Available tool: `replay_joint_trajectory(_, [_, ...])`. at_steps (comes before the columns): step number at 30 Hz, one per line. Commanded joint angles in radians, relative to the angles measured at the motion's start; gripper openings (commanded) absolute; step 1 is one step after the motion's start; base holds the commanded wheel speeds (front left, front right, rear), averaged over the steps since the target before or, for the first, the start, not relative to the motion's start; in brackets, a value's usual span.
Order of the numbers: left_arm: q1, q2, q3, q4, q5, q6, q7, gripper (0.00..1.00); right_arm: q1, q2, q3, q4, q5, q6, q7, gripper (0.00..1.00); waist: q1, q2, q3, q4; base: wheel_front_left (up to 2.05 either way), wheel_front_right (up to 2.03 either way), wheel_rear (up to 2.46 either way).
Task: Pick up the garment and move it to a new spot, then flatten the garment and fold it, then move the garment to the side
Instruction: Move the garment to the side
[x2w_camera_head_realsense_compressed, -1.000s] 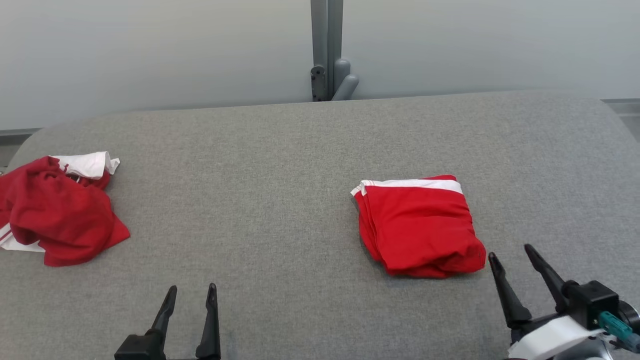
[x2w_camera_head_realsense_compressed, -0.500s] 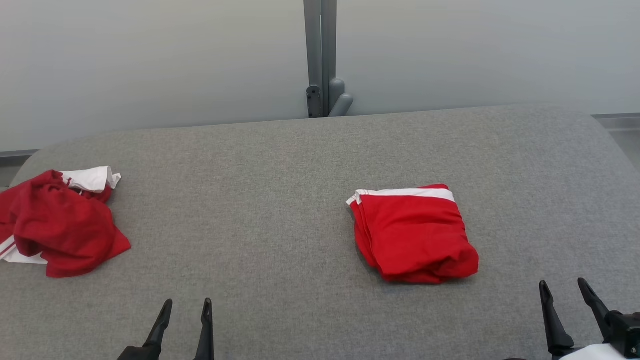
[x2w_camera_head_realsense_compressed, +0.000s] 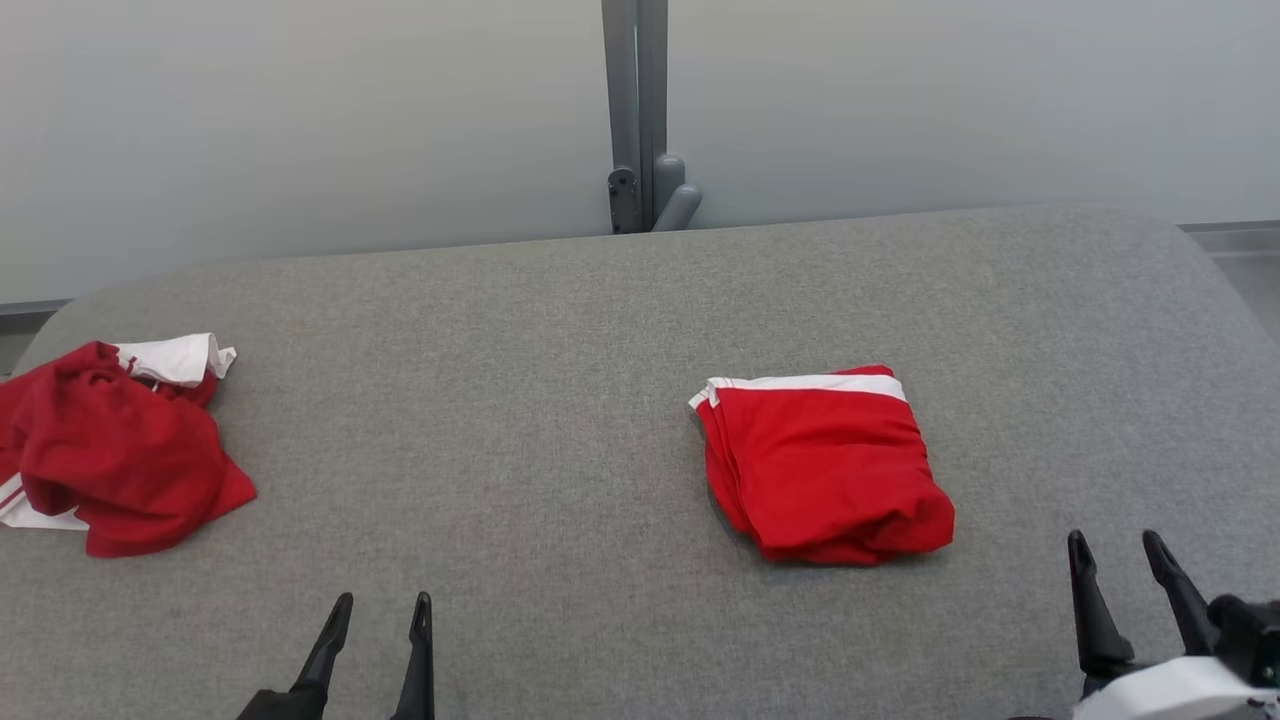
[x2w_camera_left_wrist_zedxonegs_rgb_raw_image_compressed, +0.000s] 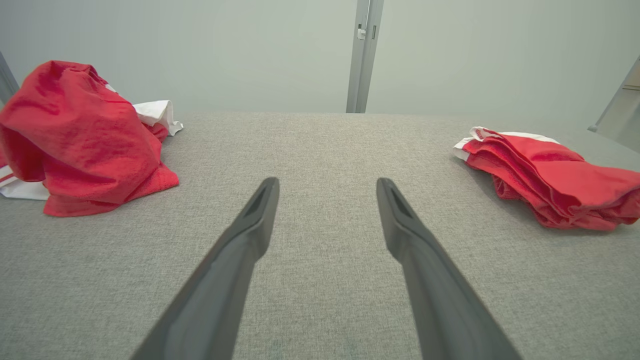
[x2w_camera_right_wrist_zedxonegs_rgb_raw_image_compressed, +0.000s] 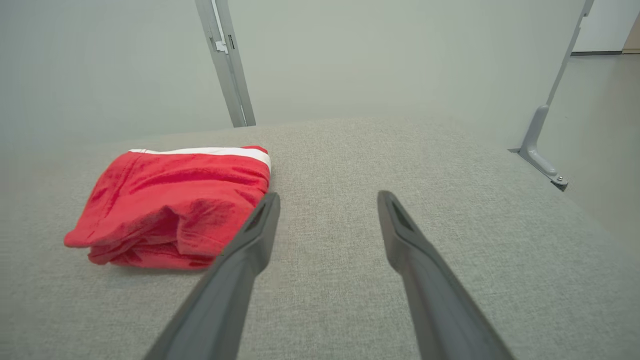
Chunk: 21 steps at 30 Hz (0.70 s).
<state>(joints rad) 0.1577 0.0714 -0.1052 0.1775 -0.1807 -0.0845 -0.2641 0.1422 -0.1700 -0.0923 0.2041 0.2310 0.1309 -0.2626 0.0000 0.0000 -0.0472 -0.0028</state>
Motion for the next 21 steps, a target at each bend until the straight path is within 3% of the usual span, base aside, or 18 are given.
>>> replay_joint_trajectory(1, [0.013,-0.007,0.003,-0.001,0.008,-0.005,0.000,1.00,-0.045,-0.007,0.017,0.005,0.043,0.000,-0.002,1.00,0.0000,0.0000,0.009,-0.002,0.00,0.00,0.00])
replay_joint_trajectory(4, [0.006,-0.011,-0.004,-0.003,0.014,-0.011,0.000,1.00,-0.137,-0.043,0.060,0.007,0.144,0.000,0.095,1.00,0.0000,0.0000,0.034,-0.004,0.00,0.00,0.00])
replay_joint_trajectory(7, [-0.025,-0.012,-0.012,-0.007,0.021,-0.016,0.000,1.00,-0.256,-0.072,0.080,0.030,0.242,0.000,0.278,1.00,0.0000,0.0000,0.083,-0.001,0.00,0.00,0.00])
replay_joint_trajectory(13, [-0.086,-0.016,-0.052,0.011,0.035,-0.029,0.000,1.00,-0.475,-0.073,0.089,0.206,0.338,0.000,0.570,1.00,0.0000,0.0000,0.163,0.042,0.00,0.00,0.00])
replay_joint_trajectory(21, [-0.133,-0.018,-0.077,0.028,0.045,-0.034,0.000,1.00,-0.583,-0.044,0.104,0.421,0.450,0.000,0.676,1.00,0.0000,0.0000,0.197,0.112,0.00,0.00,0.00])
